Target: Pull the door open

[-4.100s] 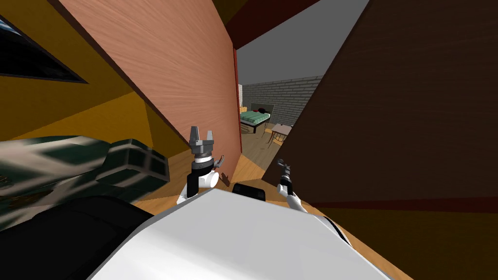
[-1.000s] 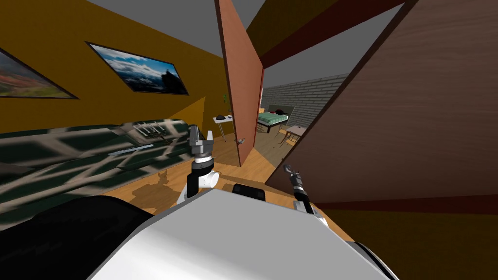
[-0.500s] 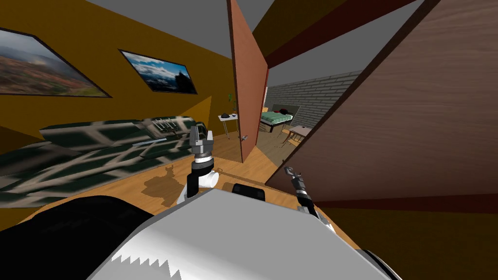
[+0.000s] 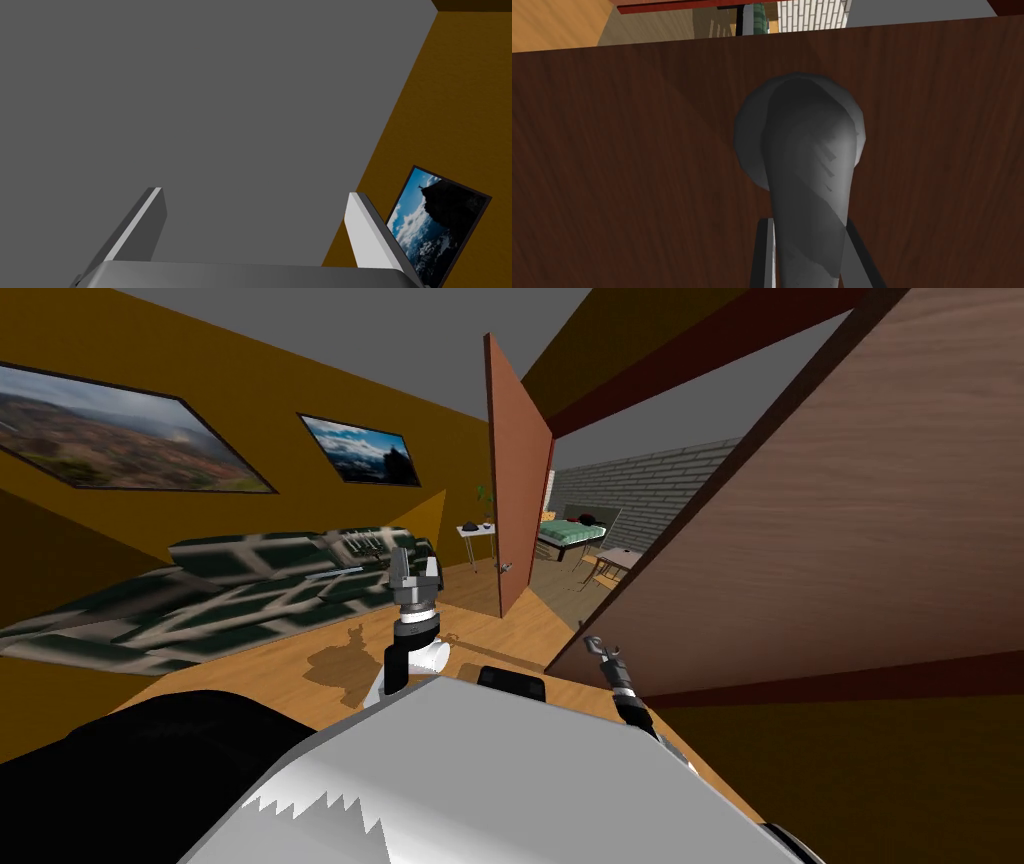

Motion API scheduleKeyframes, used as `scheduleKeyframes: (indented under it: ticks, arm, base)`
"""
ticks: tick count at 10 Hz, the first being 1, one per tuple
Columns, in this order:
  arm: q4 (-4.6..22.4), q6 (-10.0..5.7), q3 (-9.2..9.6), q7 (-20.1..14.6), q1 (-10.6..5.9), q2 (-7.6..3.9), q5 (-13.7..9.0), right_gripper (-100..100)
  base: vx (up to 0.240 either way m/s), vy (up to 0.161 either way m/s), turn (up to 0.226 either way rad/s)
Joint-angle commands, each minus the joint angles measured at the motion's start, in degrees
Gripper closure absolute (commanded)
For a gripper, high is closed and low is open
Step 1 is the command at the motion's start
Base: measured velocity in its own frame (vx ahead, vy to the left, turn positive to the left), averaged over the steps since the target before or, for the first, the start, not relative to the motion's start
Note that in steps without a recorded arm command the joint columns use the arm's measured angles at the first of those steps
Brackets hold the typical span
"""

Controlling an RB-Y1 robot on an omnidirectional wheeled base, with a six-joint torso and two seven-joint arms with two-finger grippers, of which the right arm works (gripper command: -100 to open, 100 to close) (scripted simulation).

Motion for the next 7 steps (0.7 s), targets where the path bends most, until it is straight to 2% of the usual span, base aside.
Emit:
scheduleKeyframes:
  ticks: [1,2,4,6,7]
  arm:
    - [0.0,0.0,0.0,0.0,0.0,0.0,0.0,100]
    - [0.6,-1.68,0.71,-0.6,0.87,-0.5,-0.1,100]
    - [1.2,-3.92,1.62,-1.3,1.94,-1.17,-0.2,100]
    - [1.2,-3.92,1.62,-1.3,1.94,-1.17,-0.2,100]
    - [1.7,-5.82,2.4,-1.9,2.85,-1.75,-0.4,100]
  base:
    - [-0.048,-0.015,-0.002]
    - [-0.129,-0.042,0.179]
    - [-0.188,-0.088,0.214]
    - [-0.104,-0.017,0.003]
    - [-0.118,-0.031,0.198]
